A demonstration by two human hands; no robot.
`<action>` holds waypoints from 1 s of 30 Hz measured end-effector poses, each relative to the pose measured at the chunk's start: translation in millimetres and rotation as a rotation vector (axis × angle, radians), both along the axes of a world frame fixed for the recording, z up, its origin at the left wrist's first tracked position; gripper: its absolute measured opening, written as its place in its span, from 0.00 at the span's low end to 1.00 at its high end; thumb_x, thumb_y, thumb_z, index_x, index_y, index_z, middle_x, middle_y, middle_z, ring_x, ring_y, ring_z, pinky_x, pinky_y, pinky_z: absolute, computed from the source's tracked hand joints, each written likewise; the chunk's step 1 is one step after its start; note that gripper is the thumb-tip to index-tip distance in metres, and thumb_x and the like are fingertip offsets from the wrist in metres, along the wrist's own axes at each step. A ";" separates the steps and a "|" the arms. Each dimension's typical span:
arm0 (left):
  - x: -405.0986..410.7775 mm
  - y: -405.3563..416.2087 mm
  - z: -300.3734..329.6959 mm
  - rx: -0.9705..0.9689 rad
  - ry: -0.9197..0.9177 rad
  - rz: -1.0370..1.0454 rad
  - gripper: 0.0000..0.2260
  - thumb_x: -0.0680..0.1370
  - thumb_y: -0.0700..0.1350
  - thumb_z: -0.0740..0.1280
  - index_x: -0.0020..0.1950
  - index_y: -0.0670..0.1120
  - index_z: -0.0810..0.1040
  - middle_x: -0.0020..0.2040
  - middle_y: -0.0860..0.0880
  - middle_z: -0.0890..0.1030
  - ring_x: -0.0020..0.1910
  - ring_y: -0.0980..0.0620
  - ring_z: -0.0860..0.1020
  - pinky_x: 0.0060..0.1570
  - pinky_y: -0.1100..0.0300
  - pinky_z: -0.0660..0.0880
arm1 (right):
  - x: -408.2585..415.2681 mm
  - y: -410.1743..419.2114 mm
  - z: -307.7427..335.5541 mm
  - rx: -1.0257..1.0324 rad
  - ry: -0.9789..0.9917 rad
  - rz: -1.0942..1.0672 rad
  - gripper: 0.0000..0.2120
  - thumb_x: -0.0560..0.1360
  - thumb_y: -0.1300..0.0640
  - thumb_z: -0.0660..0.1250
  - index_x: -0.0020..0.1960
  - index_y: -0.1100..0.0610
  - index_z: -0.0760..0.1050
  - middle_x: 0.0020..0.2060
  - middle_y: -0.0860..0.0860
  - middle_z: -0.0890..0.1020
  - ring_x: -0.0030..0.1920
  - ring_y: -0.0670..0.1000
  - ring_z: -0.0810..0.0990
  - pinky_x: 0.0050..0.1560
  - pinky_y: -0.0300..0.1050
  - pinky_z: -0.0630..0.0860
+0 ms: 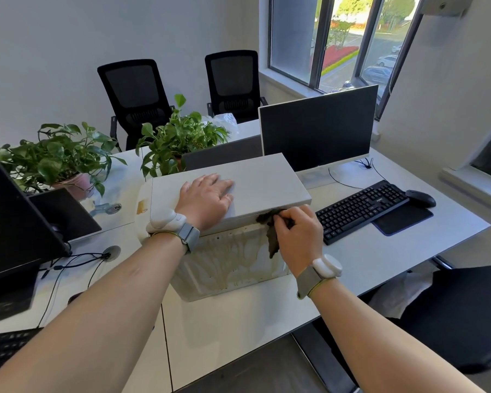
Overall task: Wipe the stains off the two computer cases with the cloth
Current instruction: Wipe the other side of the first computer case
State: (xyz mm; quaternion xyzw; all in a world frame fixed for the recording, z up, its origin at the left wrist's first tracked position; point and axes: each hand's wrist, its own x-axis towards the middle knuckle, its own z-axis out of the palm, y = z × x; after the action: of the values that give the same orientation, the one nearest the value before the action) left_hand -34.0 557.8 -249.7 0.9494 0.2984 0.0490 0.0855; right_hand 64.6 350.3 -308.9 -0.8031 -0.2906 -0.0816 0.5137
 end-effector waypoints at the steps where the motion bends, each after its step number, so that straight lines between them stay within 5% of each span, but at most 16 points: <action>1: -0.2 0.1 -0.1 -0.002 -0.001 -0.003 0.22 0.85 0.58 0.52 0.80 0.62 0.63 0.82 0.52 0.60 0.81 0.48 0.56 0.79 0.41 0.50 | -3.2 0.2 -4.2 -0.025 -0.005 0.001 0.05 0.74 0.60 0.74 0.40 0.57 0.82 0.39 0.47 0.78 0.38 0.48 0.75 0.38 0.46 0.77; 7: 0.4 1.3 -1.9 -0.002 -0.006 0.001 0.22 0.84 0.58 0.52 0.79 0.62 0.64 0.82 0.52 0.61 0.81 0.47 0.56 0.78 0.40 0.50 | 1.0 2.9 12.7 0.012 -0.036 0.001 0.05 0.74 0.62 0.73 0.39 0.58 0.83 0.38 0.47 0.79 0.37 0.46 0.75 0.38 0.36 0.72; 11: 0.6 1.5 -1.4 0.000 -0.008 0.002 0.22 0.84 0.59 0.52 0.79 0.62 0.64 0.82 0.52 0.61 0.81 0.47 0.57 0.78 0.41 0.50 | -14.3 6.2 -0.9 -0.040 0.005 0.021 0.05 0.73 0.63 0.73 0.38 0.57 0.82 0.38 0.47 0.78 0.36 0.49 0.76 0.37 0.41 0.74; 16: 0.2 0.2 -2.1 -0.004 -0.008 -0.003 0.22 0.84 0.59 0.52 0.79 0.62 0.64 0.82 0.52 0.61 0.81 0.48 0.56 0.78 0.41 0.50 | -17.9 11.0 7.0 0.033 0.057 0.030 0.03 0.74 0.62 0.73 0.41 0.57 0.84 0.39 0.46 0.79 0.39 0.44 0.75 0.41 0.35 0.72; 21: -0.2 -0.6 -1.0 0.006 -0.009 0.002 0.22 0.84 0.58 0.52 0.79 0.62 0.64 0.82 0.51 0.61 0.81 0.47 0.57 0.78 0.41 0.51 | -30.2 15.1 -2.2 -0.017 0.050 0.031 0.03 0.73 0.61 0.74 0.41 0.56 0.85 0.38 0.46 0.80 0.38 0.49 0.78 0.40 0.49 0.79; 30: 0.9 1.4 -2.0 0.008 -0.005 0.004 0.23 0.84 0.59 0.52 0.79 0.62 0.64 0.82 0.52 0.61 0.81 0.47 0.57 0.78 0.41 0.51 | -35.4 15.4 1.7 0.000 0.018 0.092 0.03 0.74 0.61 0.74 0.45 0.55 0.87 0.42 0.46 0.85 0.43 0.48 0.81 0.47 0.47 0.81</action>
State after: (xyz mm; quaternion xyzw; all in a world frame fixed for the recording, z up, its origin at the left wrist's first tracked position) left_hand -33.1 559.3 -251.8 0.9490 0.2997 0.0529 0.0824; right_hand 29.3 365.7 -307.2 -0.7896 -0.3228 -0.0505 0.5194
